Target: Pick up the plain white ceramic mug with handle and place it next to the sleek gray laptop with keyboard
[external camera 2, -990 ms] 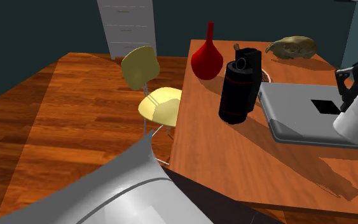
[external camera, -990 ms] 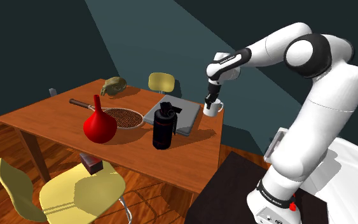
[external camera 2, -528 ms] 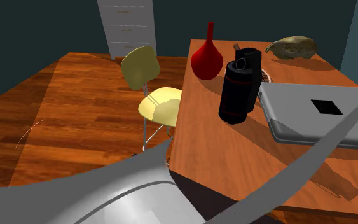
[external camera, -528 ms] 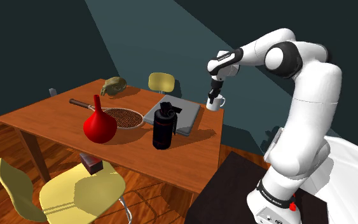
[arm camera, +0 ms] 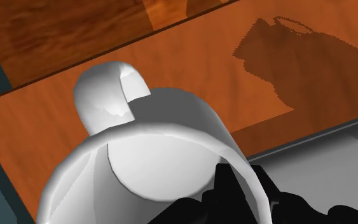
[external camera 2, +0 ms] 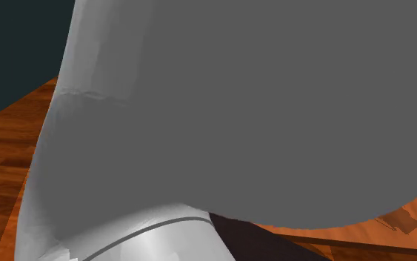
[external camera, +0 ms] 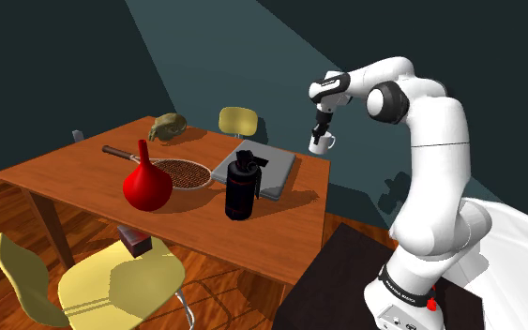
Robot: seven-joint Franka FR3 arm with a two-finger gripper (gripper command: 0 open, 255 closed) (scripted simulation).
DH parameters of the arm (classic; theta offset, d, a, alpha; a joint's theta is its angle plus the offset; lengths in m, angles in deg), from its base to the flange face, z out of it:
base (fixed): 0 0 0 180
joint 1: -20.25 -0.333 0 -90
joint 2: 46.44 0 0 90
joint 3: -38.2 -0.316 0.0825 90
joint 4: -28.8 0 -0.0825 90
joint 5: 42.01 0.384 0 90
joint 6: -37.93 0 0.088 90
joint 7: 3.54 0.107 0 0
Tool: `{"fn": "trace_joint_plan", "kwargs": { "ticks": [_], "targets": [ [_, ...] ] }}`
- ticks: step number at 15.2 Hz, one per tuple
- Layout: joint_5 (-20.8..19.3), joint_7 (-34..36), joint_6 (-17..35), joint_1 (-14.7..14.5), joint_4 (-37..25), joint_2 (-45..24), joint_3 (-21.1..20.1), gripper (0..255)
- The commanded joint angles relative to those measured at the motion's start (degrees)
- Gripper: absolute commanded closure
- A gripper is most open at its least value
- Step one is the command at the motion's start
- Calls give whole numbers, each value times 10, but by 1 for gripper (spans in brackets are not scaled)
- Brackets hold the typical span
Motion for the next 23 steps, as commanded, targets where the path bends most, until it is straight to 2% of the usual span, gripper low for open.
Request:
{"fn": "trace_joint_plan", "kwargs": {
  "ticks": [1,23],
  "targets": [
    [7,-12,-21,17,-63,-43,-1,255],
    [24,-23,108,20,-2,-111,-12,255]
  ]
}}
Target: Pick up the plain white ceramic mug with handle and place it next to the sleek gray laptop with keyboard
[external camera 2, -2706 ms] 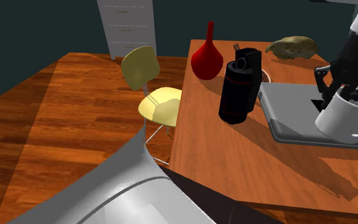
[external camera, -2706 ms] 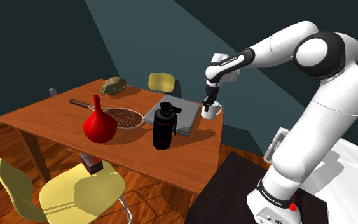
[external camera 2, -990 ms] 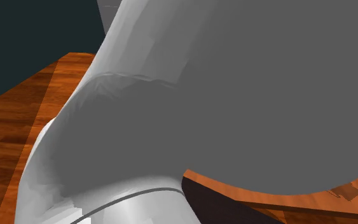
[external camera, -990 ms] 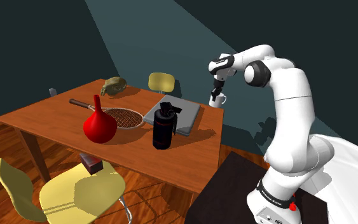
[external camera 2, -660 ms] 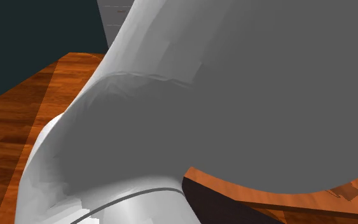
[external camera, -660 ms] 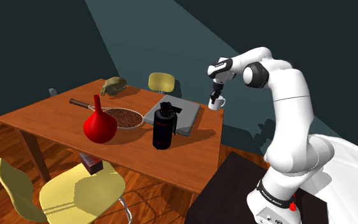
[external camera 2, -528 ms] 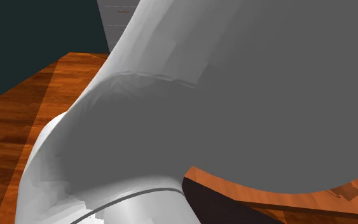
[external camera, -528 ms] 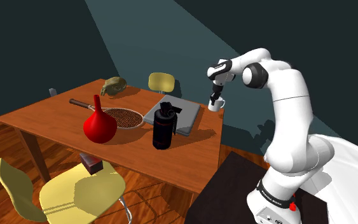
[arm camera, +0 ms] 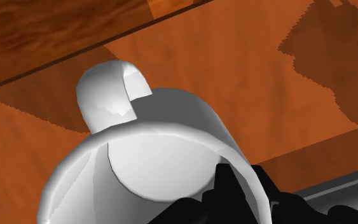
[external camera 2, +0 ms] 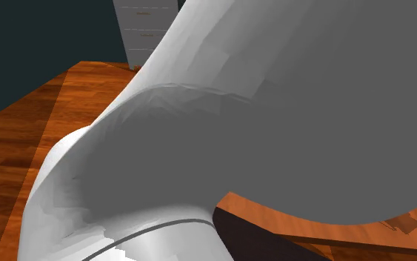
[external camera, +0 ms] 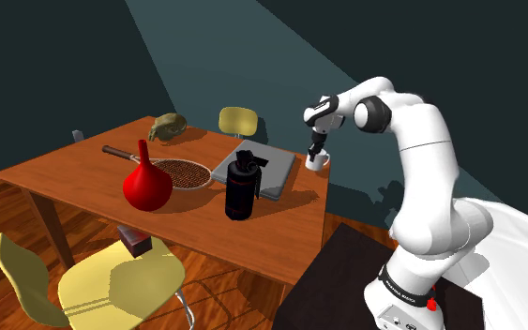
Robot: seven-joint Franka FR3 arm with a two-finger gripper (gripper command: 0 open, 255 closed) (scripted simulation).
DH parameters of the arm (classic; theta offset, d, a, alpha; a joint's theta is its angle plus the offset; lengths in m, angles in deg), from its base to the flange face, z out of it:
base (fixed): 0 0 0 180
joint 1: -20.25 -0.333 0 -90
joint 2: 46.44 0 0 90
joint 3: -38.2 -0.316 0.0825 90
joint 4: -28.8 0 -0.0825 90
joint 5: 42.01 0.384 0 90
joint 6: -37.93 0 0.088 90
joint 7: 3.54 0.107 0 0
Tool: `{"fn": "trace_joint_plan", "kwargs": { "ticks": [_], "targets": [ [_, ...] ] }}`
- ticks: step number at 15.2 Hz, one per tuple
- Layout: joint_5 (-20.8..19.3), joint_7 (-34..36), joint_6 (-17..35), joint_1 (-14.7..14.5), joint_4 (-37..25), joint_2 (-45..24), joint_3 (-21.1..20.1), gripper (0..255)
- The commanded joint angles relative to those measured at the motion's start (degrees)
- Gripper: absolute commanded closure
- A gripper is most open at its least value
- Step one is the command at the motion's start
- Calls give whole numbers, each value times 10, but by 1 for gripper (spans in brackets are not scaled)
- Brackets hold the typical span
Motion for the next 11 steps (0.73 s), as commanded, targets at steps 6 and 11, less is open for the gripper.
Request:
{"fn": "trace_joint_plan", "kwargs": {
  "ticks": [6,11],
  "targets": [
    [6,-4,36,3,4,-32,-5,255],
    [9,-5,49,5,3,-45,-7,255]
  ]
}}
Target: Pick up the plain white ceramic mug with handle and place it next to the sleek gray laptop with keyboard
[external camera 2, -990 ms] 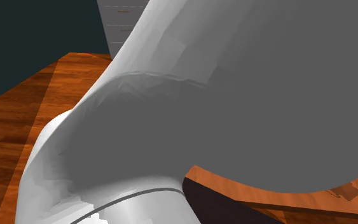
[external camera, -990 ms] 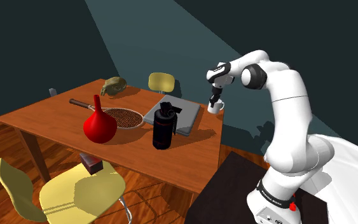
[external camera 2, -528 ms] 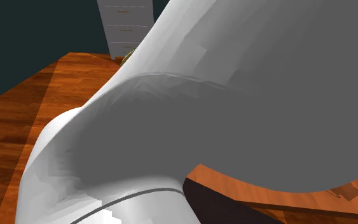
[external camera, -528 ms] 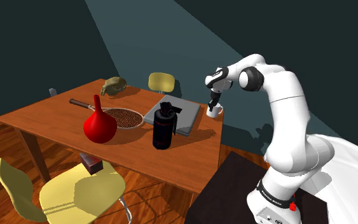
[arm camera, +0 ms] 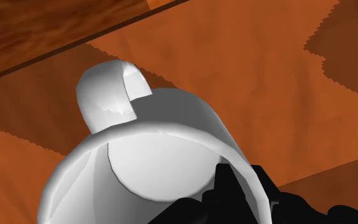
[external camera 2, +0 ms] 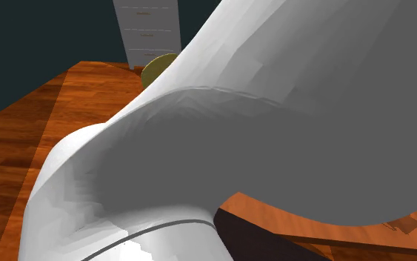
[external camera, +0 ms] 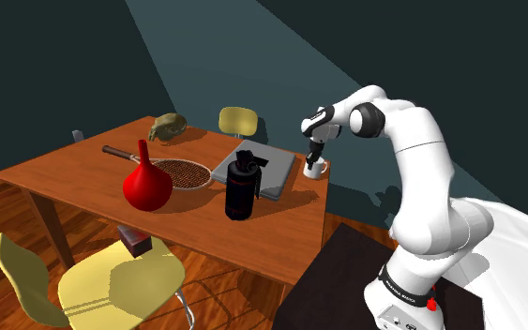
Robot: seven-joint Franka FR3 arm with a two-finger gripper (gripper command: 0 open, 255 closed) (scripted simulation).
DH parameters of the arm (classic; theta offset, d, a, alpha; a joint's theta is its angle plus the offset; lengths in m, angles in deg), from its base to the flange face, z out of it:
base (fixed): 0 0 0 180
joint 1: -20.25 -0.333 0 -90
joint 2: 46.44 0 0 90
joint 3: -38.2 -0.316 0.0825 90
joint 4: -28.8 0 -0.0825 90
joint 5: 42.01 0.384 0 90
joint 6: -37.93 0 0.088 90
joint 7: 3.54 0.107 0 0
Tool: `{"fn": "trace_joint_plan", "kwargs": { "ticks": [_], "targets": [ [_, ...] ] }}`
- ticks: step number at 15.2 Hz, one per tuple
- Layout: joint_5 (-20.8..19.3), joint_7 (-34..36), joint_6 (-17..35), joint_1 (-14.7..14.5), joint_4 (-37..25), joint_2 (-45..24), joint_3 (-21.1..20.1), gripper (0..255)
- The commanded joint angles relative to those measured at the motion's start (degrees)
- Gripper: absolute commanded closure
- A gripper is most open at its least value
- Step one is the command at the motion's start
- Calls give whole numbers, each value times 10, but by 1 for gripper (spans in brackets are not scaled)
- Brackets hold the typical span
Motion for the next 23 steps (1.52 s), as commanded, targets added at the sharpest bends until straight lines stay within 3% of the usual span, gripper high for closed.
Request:
{"fn": "trace_joint_plan", "kwargs": {
  "ticks": [1,5,6,11,15,23],
  "targets": [
    [0,0,1,0,0,-1,0,255],
    [0,0,1,0,0,-1,0,255],
    [0,0,1,0,0,-1,0,0],
    [0,0,1,0,0,-1,0,0],
    [-8,5,-45,-4,-3,43,7,0],
    [-8,5,-45,-4,-3,43,7,0]
  ]
}}
